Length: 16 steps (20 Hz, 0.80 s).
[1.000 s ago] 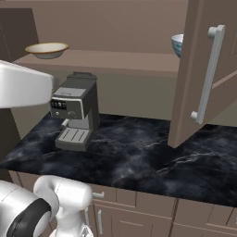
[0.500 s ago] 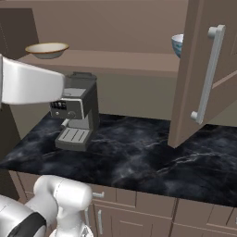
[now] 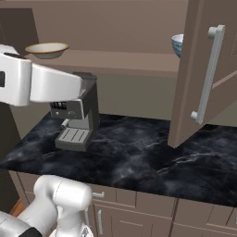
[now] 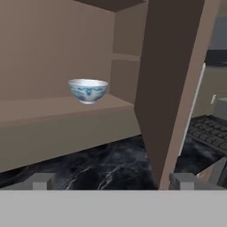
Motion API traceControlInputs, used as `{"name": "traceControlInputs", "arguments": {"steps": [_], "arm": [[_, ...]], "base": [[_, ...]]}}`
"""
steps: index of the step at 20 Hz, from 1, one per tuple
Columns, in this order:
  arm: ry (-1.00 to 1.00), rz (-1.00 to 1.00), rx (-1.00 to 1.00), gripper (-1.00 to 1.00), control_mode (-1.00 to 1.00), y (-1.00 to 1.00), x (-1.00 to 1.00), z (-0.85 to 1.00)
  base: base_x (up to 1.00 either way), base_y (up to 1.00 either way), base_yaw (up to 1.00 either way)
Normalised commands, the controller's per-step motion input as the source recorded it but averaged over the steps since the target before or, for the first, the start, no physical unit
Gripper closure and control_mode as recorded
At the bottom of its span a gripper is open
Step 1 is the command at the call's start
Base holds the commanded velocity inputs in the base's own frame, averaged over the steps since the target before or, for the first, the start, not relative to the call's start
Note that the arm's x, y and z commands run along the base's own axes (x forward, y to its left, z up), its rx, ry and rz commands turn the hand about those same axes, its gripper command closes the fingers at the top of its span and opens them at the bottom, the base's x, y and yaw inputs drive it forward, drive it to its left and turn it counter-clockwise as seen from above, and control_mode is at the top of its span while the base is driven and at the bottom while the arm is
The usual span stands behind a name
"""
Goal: Move the bowls from the cabinet to the plates on the dining table.
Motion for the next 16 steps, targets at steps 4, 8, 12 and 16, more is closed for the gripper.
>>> {"name": "traceControlInputs", "arguments": {"steps": [4,8,12,16], "arm": [[0.0,-0.04,0.0,-1.0,-1.0,-0.14,0.38,-0.13],[0.01,-0.03,0.0,-1.0,-1.0,-0.21,0.35,-0.1],[0.02,-0.02,0.0,-1.0,-1.0,-0.23,0.32,-0.07],[0.02,-0.02,0.0,-1.0,-1.0,-0.25,0.28,-0.05]], "base": [[0.0,0.0,0.0],[0.0,0.0,0.0],[0.0,0.0,0.0],[0.0,0.0,0.0]]}}
